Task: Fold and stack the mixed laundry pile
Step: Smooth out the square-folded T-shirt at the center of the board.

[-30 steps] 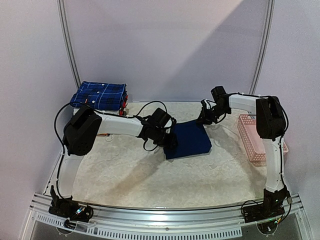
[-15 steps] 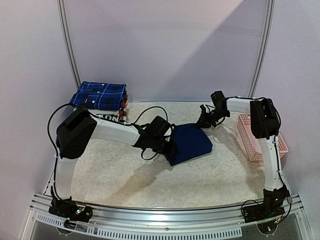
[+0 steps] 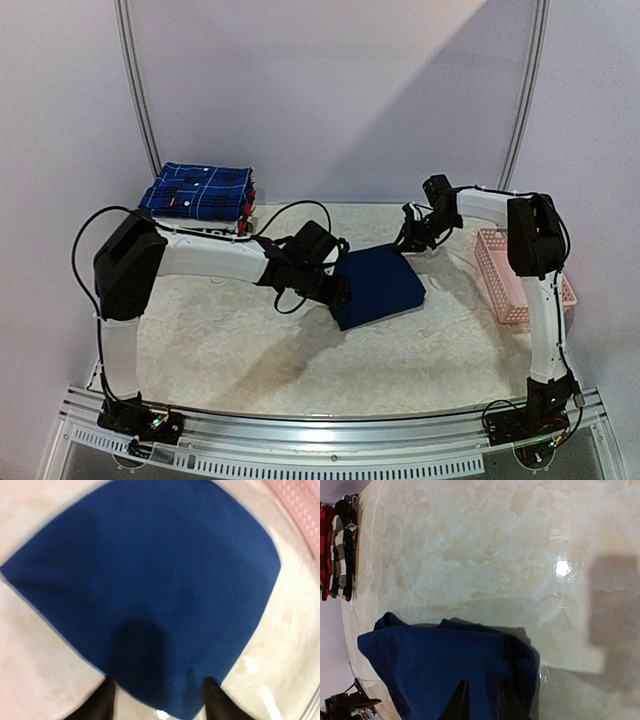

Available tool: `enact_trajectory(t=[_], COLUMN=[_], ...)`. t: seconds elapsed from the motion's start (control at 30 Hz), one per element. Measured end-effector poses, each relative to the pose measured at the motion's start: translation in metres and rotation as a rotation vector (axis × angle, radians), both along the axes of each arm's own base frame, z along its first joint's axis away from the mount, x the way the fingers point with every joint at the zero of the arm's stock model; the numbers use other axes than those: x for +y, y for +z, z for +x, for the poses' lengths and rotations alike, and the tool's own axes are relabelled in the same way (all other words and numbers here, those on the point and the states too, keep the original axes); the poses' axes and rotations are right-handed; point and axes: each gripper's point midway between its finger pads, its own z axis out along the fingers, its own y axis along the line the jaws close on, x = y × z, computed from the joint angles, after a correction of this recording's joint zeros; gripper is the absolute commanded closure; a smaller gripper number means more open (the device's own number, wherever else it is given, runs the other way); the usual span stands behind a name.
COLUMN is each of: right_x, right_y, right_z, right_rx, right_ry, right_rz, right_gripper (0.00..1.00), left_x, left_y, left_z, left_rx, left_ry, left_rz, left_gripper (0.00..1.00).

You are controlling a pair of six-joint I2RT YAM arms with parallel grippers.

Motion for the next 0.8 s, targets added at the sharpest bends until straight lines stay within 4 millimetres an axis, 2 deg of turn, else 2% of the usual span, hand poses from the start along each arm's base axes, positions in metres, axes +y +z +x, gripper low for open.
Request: enact_trajectory(t=[0.03, 0.13, 0.23, 0.3, 0.43, 0.53, 0.63, 0.8], right_x=[0.001, 0.002, 0.005, 0.007, 0.011, 0.013, 0.014, 0.000], right_y=[0.006, 0.031, 0.056, 0.069, 0.082, 0.080, 0.066, 0.026], right_z=[-0.002, -0.012, -0.026, -0.041, -0.073, -0.097, -0.119, -0.148], right_rx=[-0.008, -0.043, -0.083, -0.104, -0.128, -0.124, -0.105, -0.038], right_ry=[0.001, 0.005, 0.017, 0.024, 0.040, 0.050, 0.062, 0.039], right_rz=[-0.007, -0.019, -0.025, -0.027, -0.026, -0.029, -0.040, -0.103], right_gripper=[0.77, 0.74, 0.72, 0.72, 0.72, 0.73, 0.74, 0.77], left_x=[0.003, 0.013, 0.031, 0.045, 0.070, 0.090, 0.098, 0.091], left_y=[0.004, 0.038, 0.061, 0.068, 0.060, 0.047, 0.042, 0.043], left_z=[0.002, 0.007, 0.008, 0.010, 0.013, 0.020, 0.026, 0.039], left_rx=[-0.018, -0.098, -0.169, -0.198, -0.200, -0.180, -0.165, -0.141], left_ry=[0.007, 0.029, 0.067, 0.094, 0.137, 0.171, 0.191, 0.198], left_rz=[0.012, 0.004, 0.011, 0.015, 0.032, 0.051, 0.038, -0.060], left_gripper=[0.22, 0.02, 0.01, 0.00, 0.00, 0.03, 0.07, 0.11])
